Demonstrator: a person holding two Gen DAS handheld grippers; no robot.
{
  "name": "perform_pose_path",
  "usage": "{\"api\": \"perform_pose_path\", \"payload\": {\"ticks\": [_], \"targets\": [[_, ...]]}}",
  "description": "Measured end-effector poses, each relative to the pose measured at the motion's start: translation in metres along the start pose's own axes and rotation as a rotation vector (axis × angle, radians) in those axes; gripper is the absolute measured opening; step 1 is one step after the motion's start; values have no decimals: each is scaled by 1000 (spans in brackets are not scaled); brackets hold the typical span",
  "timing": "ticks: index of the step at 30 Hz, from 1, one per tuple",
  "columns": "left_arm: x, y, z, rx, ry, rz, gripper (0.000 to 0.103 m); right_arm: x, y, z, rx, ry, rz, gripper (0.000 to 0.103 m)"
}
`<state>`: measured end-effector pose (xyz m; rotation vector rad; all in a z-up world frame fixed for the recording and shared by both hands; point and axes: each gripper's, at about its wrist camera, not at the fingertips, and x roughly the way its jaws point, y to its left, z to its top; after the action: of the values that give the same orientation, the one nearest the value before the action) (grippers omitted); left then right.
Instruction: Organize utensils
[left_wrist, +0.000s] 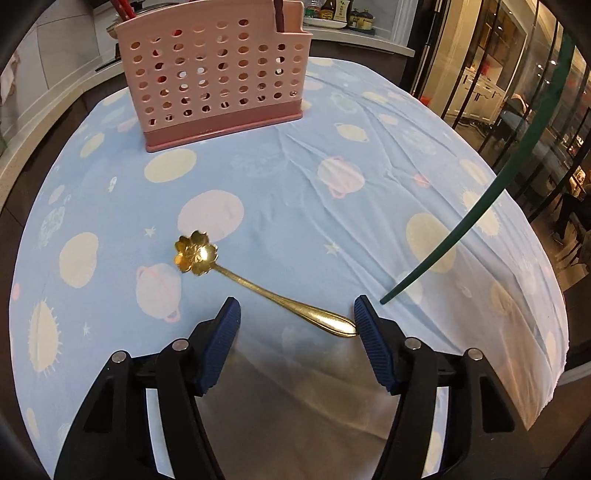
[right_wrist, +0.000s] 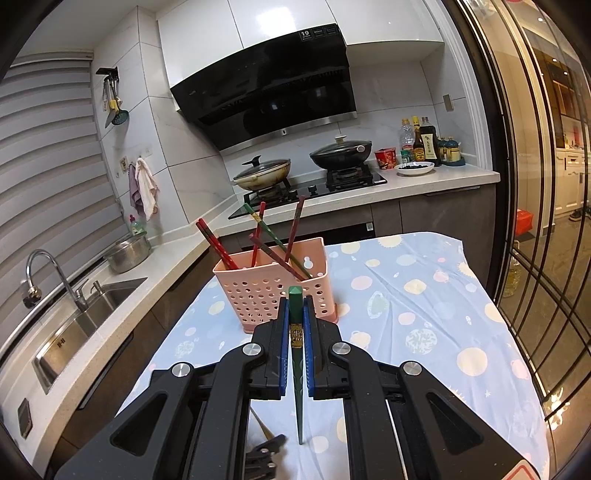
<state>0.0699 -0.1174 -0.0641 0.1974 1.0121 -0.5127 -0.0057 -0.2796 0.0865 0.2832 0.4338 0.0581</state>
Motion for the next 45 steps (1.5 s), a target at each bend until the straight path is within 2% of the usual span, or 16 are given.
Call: {"api": "perform_pose_path", "payload": {"ticks": [5,10,13,16,18,19,25,32,36,38,45], "targets": [[-14,19,-20,-18,4,25,61,-3,1,-4,6,1,13,7],[-17,30,-21,-49,6,47,60,-3,6,-6,3,3,30,7],[-15,23,-23,-21,-6,69,54,-4,6,-7,2,3,31,7],[-19,18,-27,2,-15,59,38,-4,7,-7,3,4,29,7],[-21,18,-27,2,-10,22,15,-5,8,-9,2,4,28,7],[-21,18,-28,1,-6,9,12,-4,8,-8,2,3,27,7],[-26,23,-27,-22,-3,-36,11,-5,8,-9,1,4,29,7],[-58,30,-10,-45,-87,-68,10,-7,8,-10,1,6,40,7],[-71,36,7,-48,-140,-61,8,-5,9,-9,-5,9,50,7],[-74,40,16,-53,-159,-61,1,-4,10,-9,-7,11,54,7],[-71,43,36,-46,-180,-59,1,3,15,-4,-15,18,62,7]]}}
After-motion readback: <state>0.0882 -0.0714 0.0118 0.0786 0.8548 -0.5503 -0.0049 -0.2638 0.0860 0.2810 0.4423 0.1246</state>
